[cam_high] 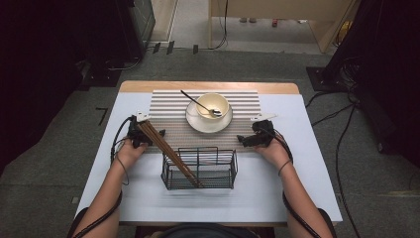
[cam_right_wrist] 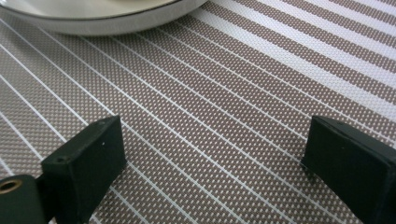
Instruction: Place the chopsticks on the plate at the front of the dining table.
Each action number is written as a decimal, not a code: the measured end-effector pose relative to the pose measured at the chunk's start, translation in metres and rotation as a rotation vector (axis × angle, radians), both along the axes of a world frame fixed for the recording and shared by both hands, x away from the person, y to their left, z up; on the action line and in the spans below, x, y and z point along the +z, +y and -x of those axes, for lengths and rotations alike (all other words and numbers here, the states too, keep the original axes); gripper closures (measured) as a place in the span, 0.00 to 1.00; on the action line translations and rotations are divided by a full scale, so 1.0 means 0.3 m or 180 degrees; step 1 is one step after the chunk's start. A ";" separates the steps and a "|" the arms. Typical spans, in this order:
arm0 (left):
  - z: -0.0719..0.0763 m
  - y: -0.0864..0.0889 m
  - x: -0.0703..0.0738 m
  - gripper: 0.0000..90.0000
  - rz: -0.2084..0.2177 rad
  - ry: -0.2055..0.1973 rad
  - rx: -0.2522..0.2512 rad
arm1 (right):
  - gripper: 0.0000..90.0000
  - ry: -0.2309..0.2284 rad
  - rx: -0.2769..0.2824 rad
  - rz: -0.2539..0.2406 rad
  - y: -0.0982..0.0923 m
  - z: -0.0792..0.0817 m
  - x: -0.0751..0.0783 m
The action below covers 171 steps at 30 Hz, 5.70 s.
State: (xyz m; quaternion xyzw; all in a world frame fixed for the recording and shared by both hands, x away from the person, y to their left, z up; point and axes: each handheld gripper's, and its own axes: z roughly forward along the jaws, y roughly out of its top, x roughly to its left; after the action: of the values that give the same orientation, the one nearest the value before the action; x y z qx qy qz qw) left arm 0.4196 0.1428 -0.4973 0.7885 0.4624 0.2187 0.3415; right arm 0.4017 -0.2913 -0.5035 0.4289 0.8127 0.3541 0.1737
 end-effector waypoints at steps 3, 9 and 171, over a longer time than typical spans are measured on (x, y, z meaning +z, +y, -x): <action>0.003 -0.002 0.001 0.17 -0.0021 -0.0031 -0.0005 | 0.05 -0.0009 -0.0006 0.0001 0.001 0.001 0.000; -0.005 0.008 -0.001 0.22 0.0094 0.0036 0.0009 | 0.01 -0.0002 -0.0068 0.0035 0.002 -0.002 -0.001; 0.229 0.235 0.528 0.77 0.1756 0.0342 -0.1484 | 0.01 0.0026 -0.0083 0.0014 0.002 -0.003 -0.002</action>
State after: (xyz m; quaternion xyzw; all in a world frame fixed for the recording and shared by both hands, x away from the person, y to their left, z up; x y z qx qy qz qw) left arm 0.3511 0.2132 -0.3389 0.7613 0.3291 -0.0396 0.5572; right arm 0.4028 -0.2906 -0.5040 0.4405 0.8085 0.3483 0.1760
